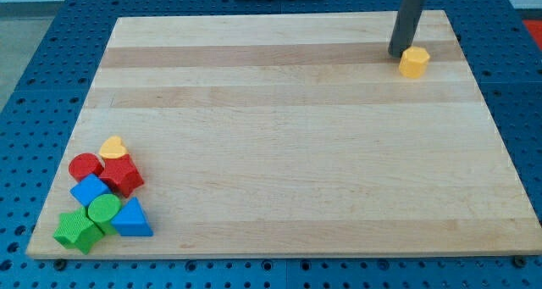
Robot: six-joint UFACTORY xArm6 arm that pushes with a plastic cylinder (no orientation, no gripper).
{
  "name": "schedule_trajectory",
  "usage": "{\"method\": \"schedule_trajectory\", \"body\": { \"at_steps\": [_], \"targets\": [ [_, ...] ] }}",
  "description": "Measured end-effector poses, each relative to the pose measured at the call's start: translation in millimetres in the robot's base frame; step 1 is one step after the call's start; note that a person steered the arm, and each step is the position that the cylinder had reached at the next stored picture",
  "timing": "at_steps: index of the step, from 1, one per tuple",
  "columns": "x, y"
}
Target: Move your arm at the yellow hexagon
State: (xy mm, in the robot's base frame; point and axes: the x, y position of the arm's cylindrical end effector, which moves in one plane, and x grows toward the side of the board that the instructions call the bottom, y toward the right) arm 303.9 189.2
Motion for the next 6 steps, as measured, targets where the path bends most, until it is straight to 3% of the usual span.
{"method": "schedule_trajectory", "body": {
  "at_steps": [1,3,4,6],
  "targets": [
    [0,-3],
    [-65,-5],
    [-36,52],
    [-22,59]
  ]
}}
